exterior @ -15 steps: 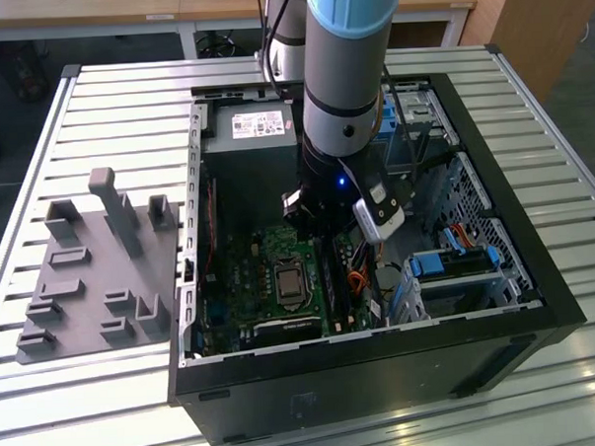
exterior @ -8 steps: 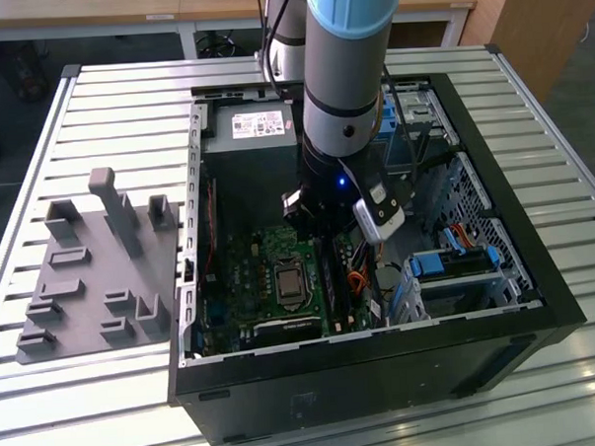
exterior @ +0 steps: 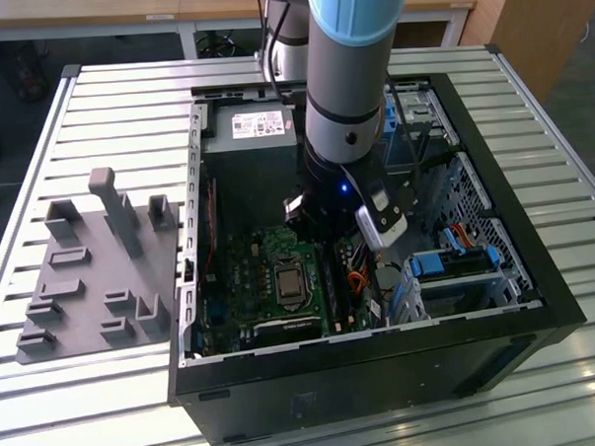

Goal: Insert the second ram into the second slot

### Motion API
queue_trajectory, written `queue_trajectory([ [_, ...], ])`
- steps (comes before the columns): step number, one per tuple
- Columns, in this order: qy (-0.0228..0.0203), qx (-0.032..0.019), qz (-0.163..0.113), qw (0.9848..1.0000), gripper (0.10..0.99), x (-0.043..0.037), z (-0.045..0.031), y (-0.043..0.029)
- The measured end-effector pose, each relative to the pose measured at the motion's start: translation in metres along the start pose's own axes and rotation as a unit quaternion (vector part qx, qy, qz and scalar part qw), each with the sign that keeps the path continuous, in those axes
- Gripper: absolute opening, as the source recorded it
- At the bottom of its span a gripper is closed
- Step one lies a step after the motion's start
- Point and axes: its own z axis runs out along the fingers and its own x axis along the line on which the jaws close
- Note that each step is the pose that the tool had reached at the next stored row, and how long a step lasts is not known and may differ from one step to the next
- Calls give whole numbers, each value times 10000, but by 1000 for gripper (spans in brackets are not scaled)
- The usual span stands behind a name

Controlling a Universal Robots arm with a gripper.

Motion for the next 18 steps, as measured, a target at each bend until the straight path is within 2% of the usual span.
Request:
queue_trajectory([
  [6, -1, 1, 103, 9999, 122, -16, 11, -6],
  [18, -1, -11, 78, 10000, 122, -30, 20, -6],
])
